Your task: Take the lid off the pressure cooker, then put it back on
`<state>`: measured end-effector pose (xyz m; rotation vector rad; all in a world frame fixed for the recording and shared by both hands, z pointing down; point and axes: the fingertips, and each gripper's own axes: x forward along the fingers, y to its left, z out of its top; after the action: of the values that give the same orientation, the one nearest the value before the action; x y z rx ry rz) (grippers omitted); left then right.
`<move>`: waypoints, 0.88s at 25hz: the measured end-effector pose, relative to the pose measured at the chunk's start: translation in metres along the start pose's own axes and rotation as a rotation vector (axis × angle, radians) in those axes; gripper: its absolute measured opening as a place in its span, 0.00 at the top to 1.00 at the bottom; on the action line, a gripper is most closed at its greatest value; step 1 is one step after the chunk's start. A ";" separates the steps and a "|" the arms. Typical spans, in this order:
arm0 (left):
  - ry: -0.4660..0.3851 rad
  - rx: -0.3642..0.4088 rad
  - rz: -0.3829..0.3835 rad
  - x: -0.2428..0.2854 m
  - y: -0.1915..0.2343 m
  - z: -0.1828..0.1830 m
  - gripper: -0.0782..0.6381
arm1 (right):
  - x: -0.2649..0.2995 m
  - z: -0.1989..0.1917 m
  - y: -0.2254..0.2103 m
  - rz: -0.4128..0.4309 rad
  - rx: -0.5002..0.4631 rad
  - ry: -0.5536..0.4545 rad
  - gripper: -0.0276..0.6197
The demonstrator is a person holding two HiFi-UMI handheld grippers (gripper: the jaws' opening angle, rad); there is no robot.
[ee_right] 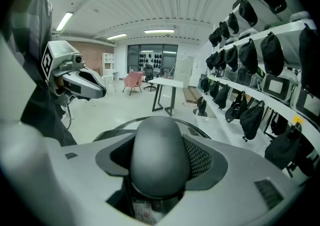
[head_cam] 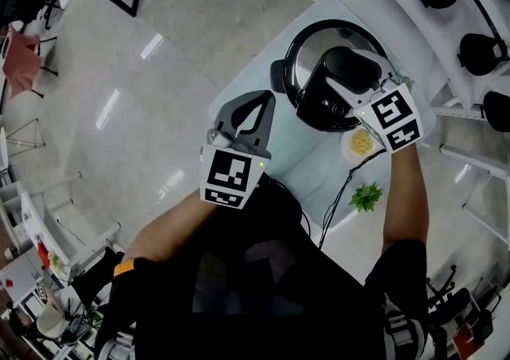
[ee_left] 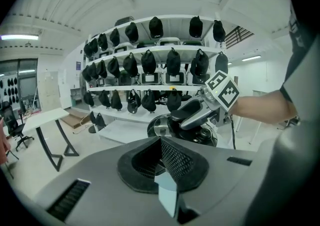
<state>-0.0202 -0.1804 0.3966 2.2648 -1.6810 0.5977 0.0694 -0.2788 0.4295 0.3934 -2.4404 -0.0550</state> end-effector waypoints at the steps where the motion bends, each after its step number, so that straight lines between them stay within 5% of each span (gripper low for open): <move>1: -0.005 0.001 -0.005 -0.002 -0.001 0.001 0.88 | -0.003 0.002 0.001 -0.008 -0.001 -0.002 0.50; 10: -0.084 0.044 -0.144 -0.014 -0.006 0.017 0.88 | -0.050 0.026 0.009 -0.199 0.088 -0.004 0.50; 22: -0.135 0.109 -0.353 -0.051 -0.001 0.007 0.88 | -0.098 0.014 0.083 -0.489 0.397 0.033 0.50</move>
<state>-0.0307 -0.1400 0.3671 2.6479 -1.2785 0.4720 0.1107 -0.1719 0.3708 1.1496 -2.2612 0.2276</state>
